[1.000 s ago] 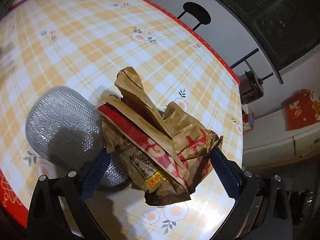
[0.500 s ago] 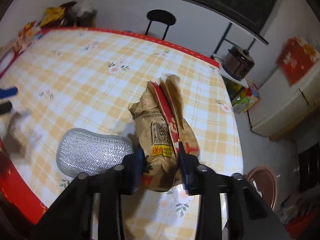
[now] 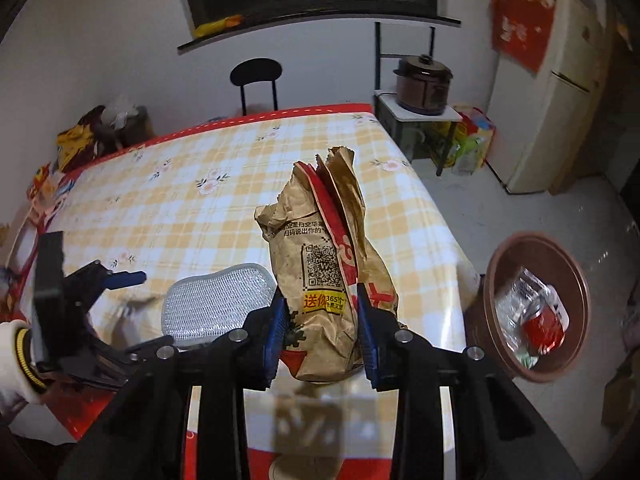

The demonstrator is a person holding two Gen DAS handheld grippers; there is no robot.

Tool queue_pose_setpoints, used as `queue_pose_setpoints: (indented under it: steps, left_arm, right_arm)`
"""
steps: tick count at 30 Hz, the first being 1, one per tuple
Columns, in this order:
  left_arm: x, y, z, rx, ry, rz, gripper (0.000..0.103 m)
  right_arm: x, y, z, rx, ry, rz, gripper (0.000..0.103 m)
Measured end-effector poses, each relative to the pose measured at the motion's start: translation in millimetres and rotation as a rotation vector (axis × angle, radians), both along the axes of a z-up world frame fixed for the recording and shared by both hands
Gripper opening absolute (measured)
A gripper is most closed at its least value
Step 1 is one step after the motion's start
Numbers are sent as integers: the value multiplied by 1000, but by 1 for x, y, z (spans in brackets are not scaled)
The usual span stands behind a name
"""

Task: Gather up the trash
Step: 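Close the left tool on the grey mesh pad while the right tool holds the paper bag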

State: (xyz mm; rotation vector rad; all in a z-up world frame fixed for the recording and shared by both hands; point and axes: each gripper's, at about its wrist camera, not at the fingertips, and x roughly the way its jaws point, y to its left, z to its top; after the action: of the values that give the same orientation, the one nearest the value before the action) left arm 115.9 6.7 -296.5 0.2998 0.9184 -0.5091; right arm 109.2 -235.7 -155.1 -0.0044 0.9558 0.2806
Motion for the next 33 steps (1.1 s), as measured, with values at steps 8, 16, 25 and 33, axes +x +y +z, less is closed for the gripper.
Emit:
queue_pose_setpoints:
  steps: [8, 16, 25, 33]
  left_arm:
    - [9, -38, -23, 198, -28, -147, 91]
    - [25, -56, -33, 256, 4, -218, 76]
    - [41, -38, 3, 26, 63, -148, 32]
    - [69, 37, 21, -325, 180, 141, 25]
  right_arm:
    - [-16, -32, -4, 33, 17, -88, 33]
    - [-21, -39, -4, 50, 13, -105, 33]
    - [-22, -46, 1, 74, 6, -121, 33]
    - [-19, -47, 4, 91, 2, -125, 33]
